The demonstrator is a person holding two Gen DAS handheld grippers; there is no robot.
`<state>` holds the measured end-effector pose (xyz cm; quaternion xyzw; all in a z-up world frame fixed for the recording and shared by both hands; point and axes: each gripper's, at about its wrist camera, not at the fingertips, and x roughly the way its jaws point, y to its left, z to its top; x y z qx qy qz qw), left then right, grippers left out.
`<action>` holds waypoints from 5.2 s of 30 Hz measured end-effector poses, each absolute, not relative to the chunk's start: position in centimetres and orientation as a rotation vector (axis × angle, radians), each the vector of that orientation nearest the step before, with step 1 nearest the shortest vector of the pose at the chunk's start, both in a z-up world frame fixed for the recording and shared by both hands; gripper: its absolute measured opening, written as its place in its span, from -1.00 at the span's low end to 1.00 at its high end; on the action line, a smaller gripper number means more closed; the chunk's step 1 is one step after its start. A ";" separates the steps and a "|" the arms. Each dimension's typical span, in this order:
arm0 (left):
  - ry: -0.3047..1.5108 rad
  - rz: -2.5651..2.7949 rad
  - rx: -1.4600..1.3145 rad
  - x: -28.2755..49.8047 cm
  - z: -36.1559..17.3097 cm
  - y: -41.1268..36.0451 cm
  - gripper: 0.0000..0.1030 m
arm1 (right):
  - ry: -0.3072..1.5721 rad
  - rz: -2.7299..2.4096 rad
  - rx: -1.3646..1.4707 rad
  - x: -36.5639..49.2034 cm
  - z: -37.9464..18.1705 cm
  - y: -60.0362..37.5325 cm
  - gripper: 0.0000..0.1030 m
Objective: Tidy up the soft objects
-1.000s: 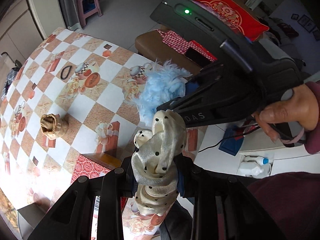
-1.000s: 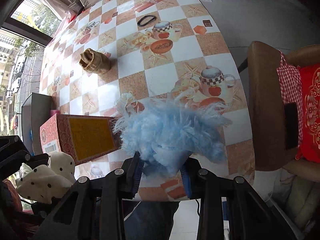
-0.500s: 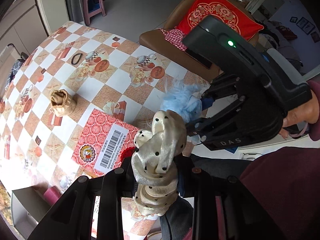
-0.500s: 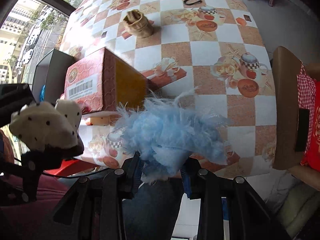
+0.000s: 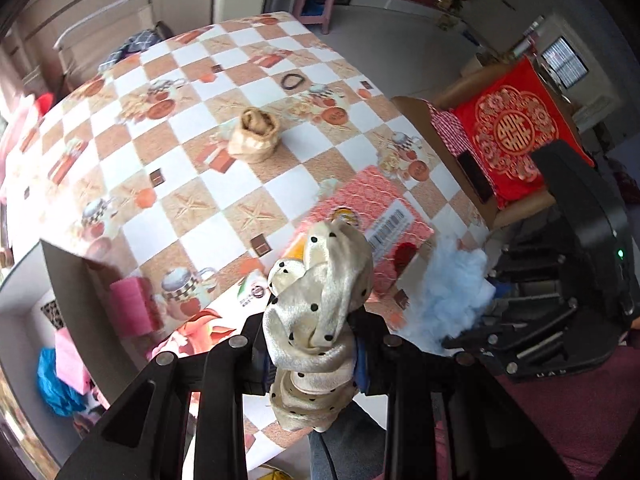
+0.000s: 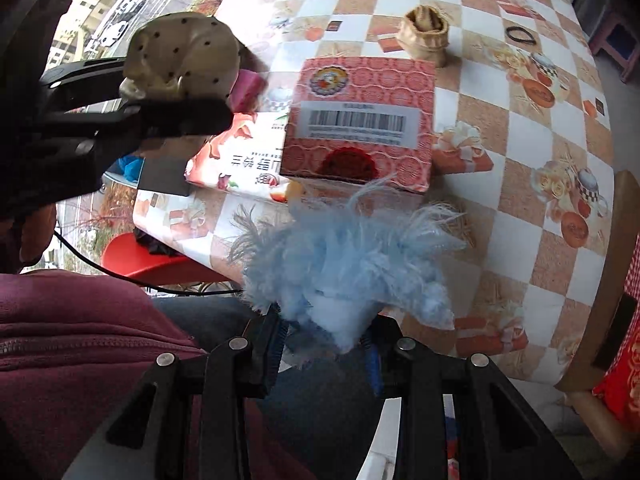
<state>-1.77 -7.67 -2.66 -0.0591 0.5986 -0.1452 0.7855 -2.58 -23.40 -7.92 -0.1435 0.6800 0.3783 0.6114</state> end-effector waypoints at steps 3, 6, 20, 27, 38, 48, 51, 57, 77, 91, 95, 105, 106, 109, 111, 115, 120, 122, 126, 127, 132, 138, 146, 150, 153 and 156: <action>1.283 -0.202 -0.217 -2.3 -3.0 -4.6 -0.37 | 1.549 0.925 -0.367 -2.8 -7.1 -21.5 -0.31; 1.277 -0.096 -0.283 -3.2 -3.4 -1.7 -0.37 | 1.520 0.983 -0.400 -3.0 -6.2 -19.5 -0.31; 1.237 0.311 -0.527 -10.1 -5.4 9.8 -0.37 | 1.472 1.158 -0.531 -2.8 -4.6 -8.9 -0.31; 1.215 0.502 -0.635 -13.5 -6.4 14.2 -0.37 | 1.435 1.227 -0.574 -3.4 -4.0 -2.4 -0.31; 1.174 0.654 -0.733 -16.1 -7.3 16.8 -0.38 | 1.376 1.301 -0.584 -3.6 -2.8 6.5 -0.31; 1.164 0.702 -0.767 -17.7 -7.7 17.6 -0.38 | 1.337 1.306 -0.613 -3.2 -2.4 10.1 -0.31; 1.164 0.703 -0.771 -17.9 -7.8 17.7 -0.38 | 1.337 1.304 -0.619 -3.2 -2.6 10.7 -0.31; 1.163 0.701 -0.780 -18.2 -7.9 17.8 -0.38 | 1.332 1.297 -0.635 -3.3 -2.9 11.3 -0.31; 1.161 0.702 -0.788 -18.3 -8.0 17.7 -0.38 | 1.348 1.268 -0.648 -2.8 -3.8 12.4 -0.31; 1.166 0.696 -0.787 -18.1 -8.3 17.9 -0.38 | 1.351 1.273 -0.652 -2.5 -4.2 13.5 -0.31; 1.170 0.695 -0.788 -18.1 -8.6 17.9 -0.37 | 1.352 1.274 -0.651 -2.5 -4.3 13.8 -0.31; 1.189 0.689 -0.789 -17.6 -9.3 18.0 -0.37 | 1.361 1.277 -0.646 -2.4 -4.7 14.4 -0.31; 1.190 0.687 -0.788 -17.5 -9.3 18.1 -0.37 | 1.362 1.277 -0.646 -2.4 -4.7 14.5 -0.31; 1.193 0.686 -0.785 -17.2 -9.4 18.2 -0.38 | 1.363 1.275 -0.647 -2.3 -4.9 14.6 -0.31; 1.193 0.686 -0.786 -17.2 -9.4 18.2 -0.37 | 1.367 1.275 -0.645 -2.3 -5.0 14.7 -0.31; 1.190 0.676 -0.790 -17.0 -9.4 18.3 -0.33 | 1.370 1.274 -0.646 -2.3 -5.1 14.9 -0.31; 1.200 0.702 -0.771 -16.6 -9.2 18.6 0.57 | 1.390 1.259 -0.617 -2.1 -5.3 15.2 0.34; 1.219 0.690 -0.789 -16.4 -9.5 18.8 0.57 | 1.388 1.240 -0.601 -1.7 -5.3 15.2 0.46; 1.256 0.678 -0.807 -16.2 -9.8 19.1 0.57 | 1.404 1.186 -0.589 -0.8 -5.5 14.8 0.96; 1.259 0.672 -0.803 -16.1 -9.7 19.0 0.57 | 1.409 1.168 -0.579 -0.4 -5.5 14.4 0.99; 1.257 0.594 -0.783 -14.6 -8.3 17.7 0.57 | 1.492 1.104 -0.482 2.1 -5.5 12.2 0.99; 1.274 0.438 -0.670 -10.6 -6.4 14.0 0.57 | 1.571 1.015 -0.300 6.0 -4.8 7.3 0.99; 1.403 0.307 -0.449 -3.2 -7.4 7.1 0.58 | 1.591 0.948 -0.116 10.1 -1.8 -1.3 0.99; 1.481 0.323 -0.443 0.5 -10.2 5.1 0.58 | 1.570 0.911 -0.058 11.7 -0.3 -5.8 0.99; 1.532 0.394 -0.430 2.7 -12.4 4.4 0.58 | 1.565 0.870 -0.005 12.8 0.1 -9.1 0.99; 1.578 0.495 -0.444 4.0 -14.3 4.8 0.58 | 1.569 0.824 0.034 13.8 -0.1 -11.8 0.99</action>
